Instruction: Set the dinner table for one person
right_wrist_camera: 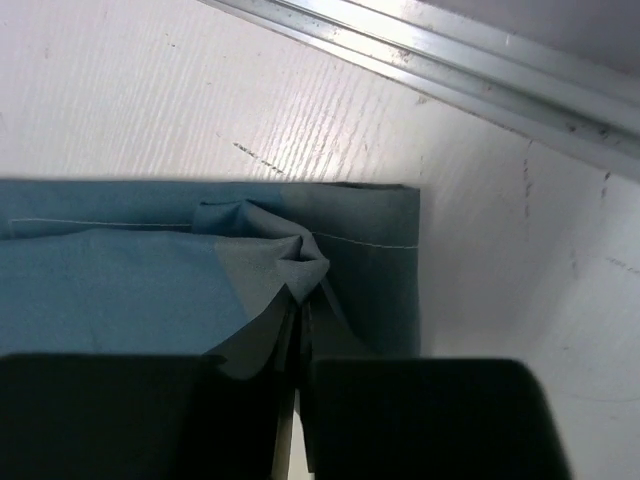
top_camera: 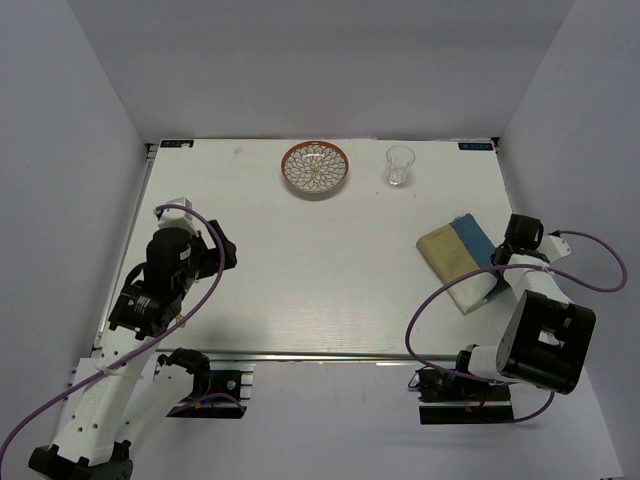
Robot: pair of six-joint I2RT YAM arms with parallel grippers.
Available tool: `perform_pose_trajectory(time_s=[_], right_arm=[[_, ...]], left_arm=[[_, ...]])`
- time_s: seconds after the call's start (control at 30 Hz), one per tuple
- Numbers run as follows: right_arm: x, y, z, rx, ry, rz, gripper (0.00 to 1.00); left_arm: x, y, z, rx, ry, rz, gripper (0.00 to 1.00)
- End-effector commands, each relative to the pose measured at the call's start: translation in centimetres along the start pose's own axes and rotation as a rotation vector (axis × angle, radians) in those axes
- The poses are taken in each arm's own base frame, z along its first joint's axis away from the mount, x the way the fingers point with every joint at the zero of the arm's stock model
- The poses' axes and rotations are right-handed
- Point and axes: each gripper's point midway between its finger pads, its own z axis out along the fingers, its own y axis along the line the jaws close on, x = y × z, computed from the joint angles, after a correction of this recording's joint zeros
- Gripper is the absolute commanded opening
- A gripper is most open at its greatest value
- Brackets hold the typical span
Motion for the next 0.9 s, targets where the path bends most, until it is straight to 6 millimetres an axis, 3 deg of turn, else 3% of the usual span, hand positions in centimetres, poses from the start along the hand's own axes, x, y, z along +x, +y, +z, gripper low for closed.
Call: perform_pose_trajectory(time_s=[0.0, 0.1, 0.2, 0.23, 0.27, 0.3, 0.33, 0.43, 0.5, 0.53, 0.67, 0.87], right_arm=[[-0.7, 0.8, 0.1, -0.042, -0.028, 0.024, 0.0], [-0.4, 1.2, 0.1, -0.056, -0.014, 0.01, 0.0], [0.0, 3.8, -1.6, -0.232, 0.011, -0.024, 0.0], [-1.1, 6.0, -3.4, -0.361, -0.036, -0.015, 0.0], [-0.4, 8.6, -5.6, -0.555, -0.012, -0.073, 0.0], [0.7, 9.5, -6.8, -0.655, 0.007, -0.091, 0.0], [0.8, 11.8, -10.4, -0.836, -0.005, -0.121, 0.0], [1.3, 13.9, -15.3, -1.06, -0.039, -0.217, 0.0], [4.2, 15.0, -19.6, -1.244, 0.023, -0.364, 0.0], [4.3, 15.0, -20.0, -1.26, 0.023, -0.387, 0.0], [8.9, 14.4, -24.9, -1.461, 0.096, -0.5, 0.0], [14.2, 11.4, -31.2, -1.714, 0.256, -0.589, 0.0]], left_arm=[[-0.2, -0.6, -0.1, 0.033, -0.014, 0.008, 0.98], [-0.3, -0.6, -0.3, 0.039, -0.022, 0.005, 0.98], [-0.4, -0.6, -0.4, 0.042, -0.026, 0.004, 0.98], [-0.4, -0.6, -0.4, 0.042, -0.026, 0.006, 0.98], [-0.4, -0.6, -0.3, 0.041, -0.026, 0.006, 0.98], [-0.4, -0.7, -0.4, 0.042, -0.026, 0.004, 0.98], [-0.4, -0.6, -0.3, 0.04, -0.024, 0.007, 0.98], [-0.4, -0.5, -0.2, 0.033, -0.024, 0.006, 0.98], [-0.4, -0.4, -0.3, 0.029, -0.026, 0.001, 0.98], [-0.4, -0.4, -0.3, 0.029, -0.026, 0.001, 0.98], [-0.4, -0.2, -0.3, 0.014, -0.026, -0.006, 0.98], [-0.6, 0.4, -0.3, -0.03, -0.03, -0.028, 0.98]])
